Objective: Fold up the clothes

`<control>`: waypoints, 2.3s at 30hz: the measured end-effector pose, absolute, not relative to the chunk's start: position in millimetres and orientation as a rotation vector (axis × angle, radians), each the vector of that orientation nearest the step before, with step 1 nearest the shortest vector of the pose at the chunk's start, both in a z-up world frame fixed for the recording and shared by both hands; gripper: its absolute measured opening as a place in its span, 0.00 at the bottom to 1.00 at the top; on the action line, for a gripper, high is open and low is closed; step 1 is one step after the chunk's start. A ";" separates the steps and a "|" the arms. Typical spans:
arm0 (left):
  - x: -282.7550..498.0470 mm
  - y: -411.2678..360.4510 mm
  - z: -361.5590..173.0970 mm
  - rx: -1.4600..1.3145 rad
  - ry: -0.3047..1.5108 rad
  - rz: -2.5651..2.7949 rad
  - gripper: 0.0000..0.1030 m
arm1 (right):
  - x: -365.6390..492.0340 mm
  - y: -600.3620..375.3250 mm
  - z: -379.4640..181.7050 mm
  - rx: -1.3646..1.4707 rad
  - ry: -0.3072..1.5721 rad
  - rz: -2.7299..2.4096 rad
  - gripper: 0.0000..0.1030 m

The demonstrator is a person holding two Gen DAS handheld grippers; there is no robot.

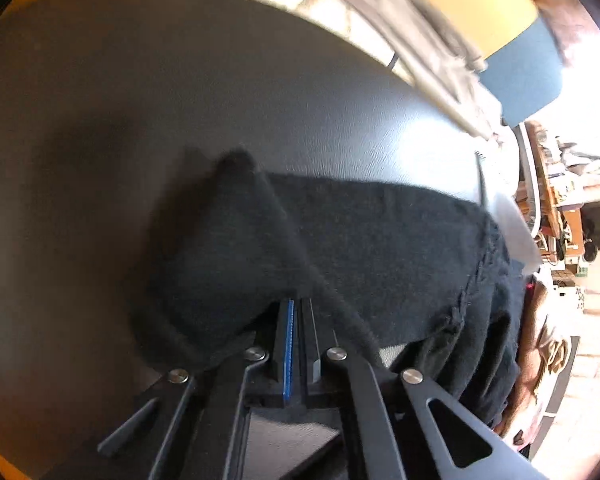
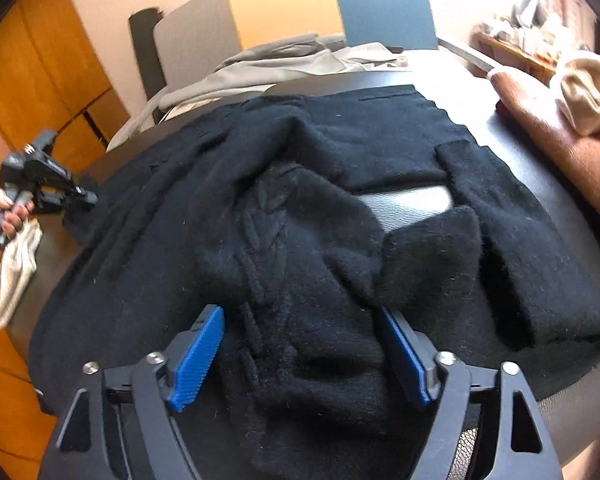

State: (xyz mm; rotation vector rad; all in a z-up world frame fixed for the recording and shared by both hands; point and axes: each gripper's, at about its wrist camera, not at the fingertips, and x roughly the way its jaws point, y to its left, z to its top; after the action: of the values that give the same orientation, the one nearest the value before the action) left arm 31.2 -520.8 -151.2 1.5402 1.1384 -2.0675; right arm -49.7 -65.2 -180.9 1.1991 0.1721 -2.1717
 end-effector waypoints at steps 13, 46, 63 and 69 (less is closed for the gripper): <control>28.9 -487.0 -135.3 1.651 1.107 -2.247 0.33 | -41.8 -85.4 -189.5 1.183 0.336 -2.185 0.98; 9.4 -505.6 -178.6 1.615 1.139 -1.999 0.02 | -181.4 -242.3 -205.5 1.272 0.650 -2.086 0.93; 65.4 -562.7 -138.8 1.671 0.723 -1.847 0.02 | -185.0 -247.8 -204.9 1.276 0.668 -2.075 0.97; 70.1 -599.4 -142.5 1.583 0.556 -1.668 0.04 | -186.0 -250.5 -204.7 1.279 0.680 -2.075 0.98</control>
State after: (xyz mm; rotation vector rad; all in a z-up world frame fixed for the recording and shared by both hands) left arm 70.1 -599.4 -142.5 1.5829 0.5562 -1.6675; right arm -186.0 -250.5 -204.7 1.2793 0.6796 -2.0750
